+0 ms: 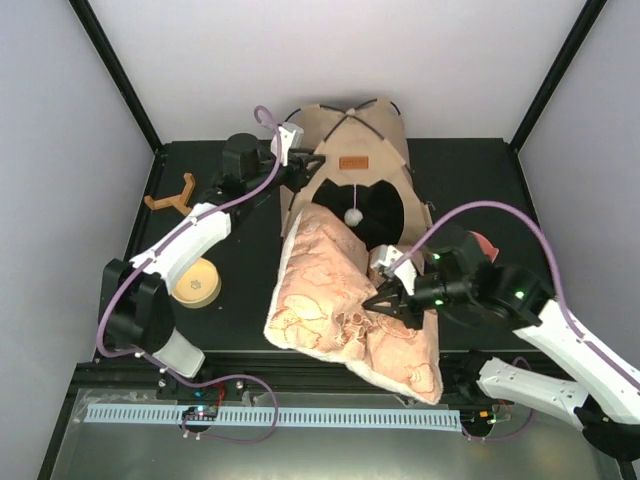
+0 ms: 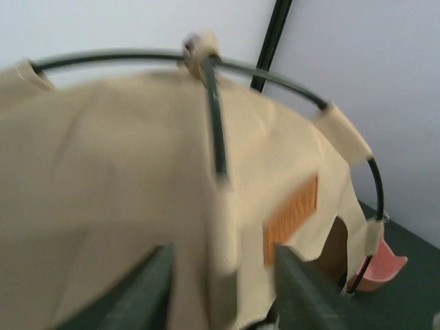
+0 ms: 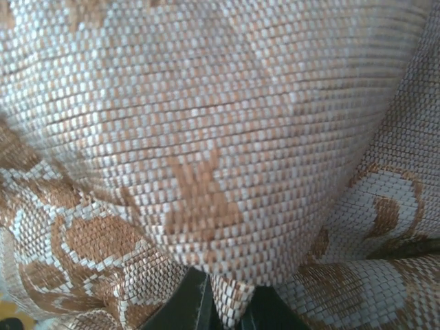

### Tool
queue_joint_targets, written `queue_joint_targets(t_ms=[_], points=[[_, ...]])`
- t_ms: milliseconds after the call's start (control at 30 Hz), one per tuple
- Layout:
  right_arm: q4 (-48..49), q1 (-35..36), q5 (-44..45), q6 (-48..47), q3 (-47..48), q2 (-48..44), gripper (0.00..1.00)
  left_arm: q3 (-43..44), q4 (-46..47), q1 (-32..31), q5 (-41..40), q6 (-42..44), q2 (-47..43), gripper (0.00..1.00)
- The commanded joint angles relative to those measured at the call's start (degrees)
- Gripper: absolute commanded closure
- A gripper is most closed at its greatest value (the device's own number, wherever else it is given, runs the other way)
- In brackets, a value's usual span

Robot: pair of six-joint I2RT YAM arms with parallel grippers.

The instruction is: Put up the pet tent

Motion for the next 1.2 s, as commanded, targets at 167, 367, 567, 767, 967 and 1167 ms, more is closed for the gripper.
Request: queue_joint_targets(t_ms=[167,367,567,767,967,1167], points=[[17.8,2.0,7.4,-6.4,-17.7,-1.7,0.18,3.4,-9.3,0.0,-9.7,-1.4,-6.3,0.01],[16.0,2.0,15.2,10.3,-15.9,-2.2,0.07,-5.1,-27.4,0.2,-14.1,-7.0,-22.4,0.01],[-0.5,1.9,21.4,28.8,-12.6,3.2,0.06,-17.3,-34.7,0.1,-6.3,-16.4,-33.7,0.01],[-5.5,2.0,23.9,48.8,-19.9,-5.6,0.14,-21.6,-50.7,-5.2,-7.0,-20.1,-35.7,0.03],[-6.1,1.9,21.8,54.4,-27.5,-7.2,0.23,-30.3,-49.4,-15.8,-10.2,-30.0,-36.3,0.1],[-0.8,2.0,21.0,54.1,-30.7,-7.9,0.4,-38.3,-39.3,-24.3,-9.0,-38.4,-34.9,0.22]])
